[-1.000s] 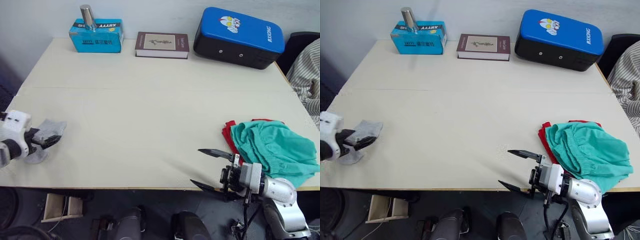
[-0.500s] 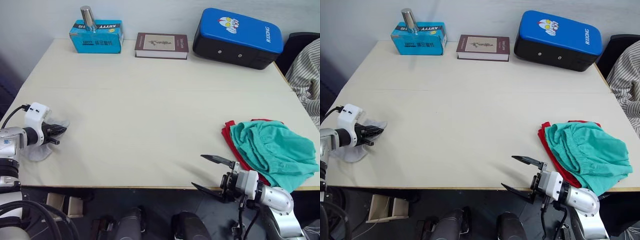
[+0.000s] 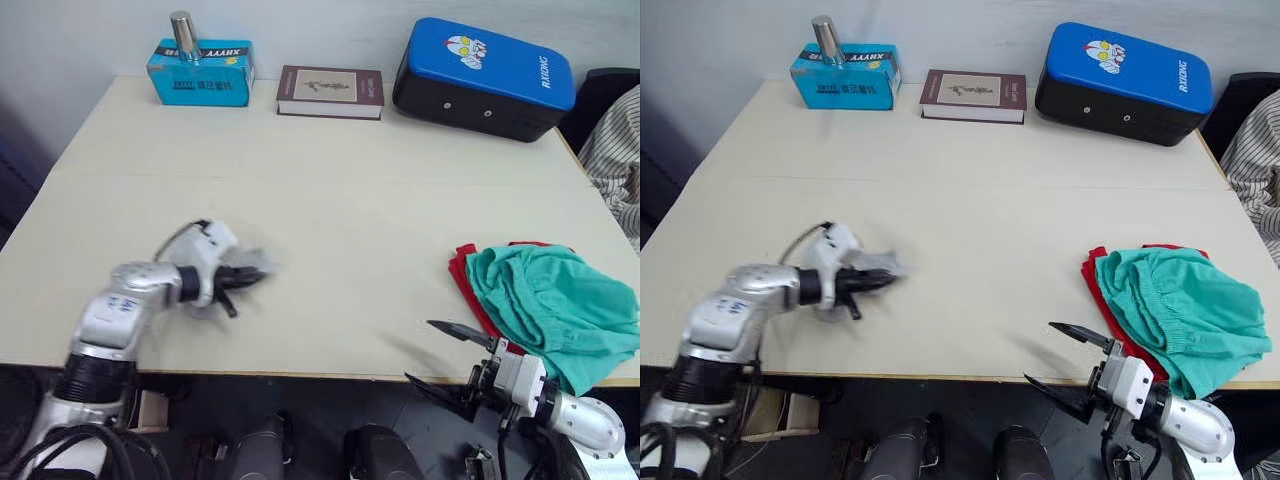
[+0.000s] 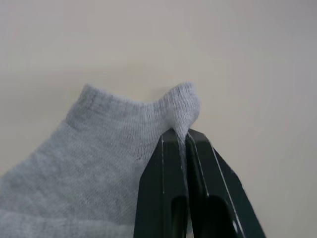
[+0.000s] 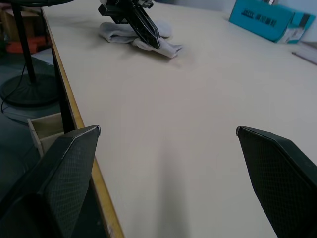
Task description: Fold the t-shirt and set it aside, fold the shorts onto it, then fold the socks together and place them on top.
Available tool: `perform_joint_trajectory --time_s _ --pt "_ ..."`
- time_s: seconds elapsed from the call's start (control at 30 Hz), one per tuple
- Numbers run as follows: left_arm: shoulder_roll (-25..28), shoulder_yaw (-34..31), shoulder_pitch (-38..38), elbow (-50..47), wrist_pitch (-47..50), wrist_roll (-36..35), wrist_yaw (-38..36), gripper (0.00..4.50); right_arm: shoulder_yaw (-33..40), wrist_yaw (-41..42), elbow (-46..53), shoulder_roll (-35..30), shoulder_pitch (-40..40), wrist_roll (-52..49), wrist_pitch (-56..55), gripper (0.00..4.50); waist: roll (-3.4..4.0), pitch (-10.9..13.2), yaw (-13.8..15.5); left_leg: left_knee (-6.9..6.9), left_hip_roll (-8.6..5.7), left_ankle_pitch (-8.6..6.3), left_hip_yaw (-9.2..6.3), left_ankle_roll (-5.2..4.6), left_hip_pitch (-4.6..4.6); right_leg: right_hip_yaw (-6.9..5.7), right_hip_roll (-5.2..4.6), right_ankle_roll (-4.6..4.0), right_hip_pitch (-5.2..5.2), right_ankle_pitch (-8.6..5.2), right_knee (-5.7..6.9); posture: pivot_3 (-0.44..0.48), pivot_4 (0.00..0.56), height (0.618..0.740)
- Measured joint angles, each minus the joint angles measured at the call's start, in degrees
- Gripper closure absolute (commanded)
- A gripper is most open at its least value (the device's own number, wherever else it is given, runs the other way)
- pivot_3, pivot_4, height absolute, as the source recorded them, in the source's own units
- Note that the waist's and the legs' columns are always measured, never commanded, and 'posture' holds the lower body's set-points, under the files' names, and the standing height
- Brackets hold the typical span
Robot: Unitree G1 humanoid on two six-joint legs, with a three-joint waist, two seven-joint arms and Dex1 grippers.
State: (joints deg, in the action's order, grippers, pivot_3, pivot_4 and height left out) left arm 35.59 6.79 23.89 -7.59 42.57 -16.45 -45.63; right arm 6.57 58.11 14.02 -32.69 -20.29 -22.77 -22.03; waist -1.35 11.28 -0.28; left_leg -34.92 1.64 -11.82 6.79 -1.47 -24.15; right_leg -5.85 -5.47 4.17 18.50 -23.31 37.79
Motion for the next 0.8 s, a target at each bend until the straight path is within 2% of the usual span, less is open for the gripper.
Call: perform_joint_trajectory --time_s 0.17,0.3,0.37,0.57,0.7,0.8 --pt "-9.33 6.33 3.53 0.54 0.53 2.12 3.69 4.48 0.32 -1.41 3.17 -1.01 -0.46 0.0 2.95 0.0 0.0 0.0 0.6 -0.15 -0.02 0.03 -0.03 -0.08 -0.04 0.02 0.0 0.0 -0.09 0.0 -0.07 0.0 0.15 0.74" --pt "-12.88 10.26 4.32 0.52 0.48 2.58 4.1 3.53 0.32 -3.1 4.88 -1.85 2.06 0.0 6.83 0.0 0.0 0.0 0.43 -0.14 -0.01 0.03 -0.01 -0.07 -0.05 0.03 0.02 -0.01 -0.07 0.0 -0.1 0.0 0.15 0.74" --pt "-13.18 10.18 4.55 0.48 -0.28 2.08 3.18 2.87 -0.06 -3.72 5.2 -2.27 4.09 -0.04 9.22 0.0 0.01 0.0 0.13 -0.13 0.03 0.06 -0.01 -0.01 -0.04 0.0 0.06 -0.02 -0.06 -0.01 -0.07 0.0 0.15 0.74" --pt "-10.88 5.95 4.68 -0.67 -4.97 -2.01 -3.35 1.03 -4.99 -4.5 7.23 -2.88 13.94 -0.12 18.89 0.0 0.02 0.0 0.2 -0.14 0.02 0.07 -0.02 0.0 -0.04 -0.01 0.05 -0.04 -0.05 -0.02 -0.05 0.0 0.15 0.74" --pt "-8.18 -1.52 4.06 -1.56 -9.47 -8.67 -9.87 1.03 -9.6 -4.99 7.4 -2.89 22.22 1.45 24.54 0.0 0.01 0.01 0.14 -0.15 0.04 0.07 -0.04 0.01 -0.07 -0.04 0.05 -0.05 -0.02 -0.02 -0.05 0.0 0.15 0.74" --pt "1.19 -7.06 4.05 2.96 -15.97 -7.03 -12.64 1.03 -14.57 -5.66 7.34 -2.71 26.71 4.99 28.91 0.0 0.04 0.02 -0.23 -0.08 0.05 0.09 -0.04 0.06 -0.02 -0.07 0.06 -0.05 0.04 -0.03 0.04 0.0 0.15 0.74"
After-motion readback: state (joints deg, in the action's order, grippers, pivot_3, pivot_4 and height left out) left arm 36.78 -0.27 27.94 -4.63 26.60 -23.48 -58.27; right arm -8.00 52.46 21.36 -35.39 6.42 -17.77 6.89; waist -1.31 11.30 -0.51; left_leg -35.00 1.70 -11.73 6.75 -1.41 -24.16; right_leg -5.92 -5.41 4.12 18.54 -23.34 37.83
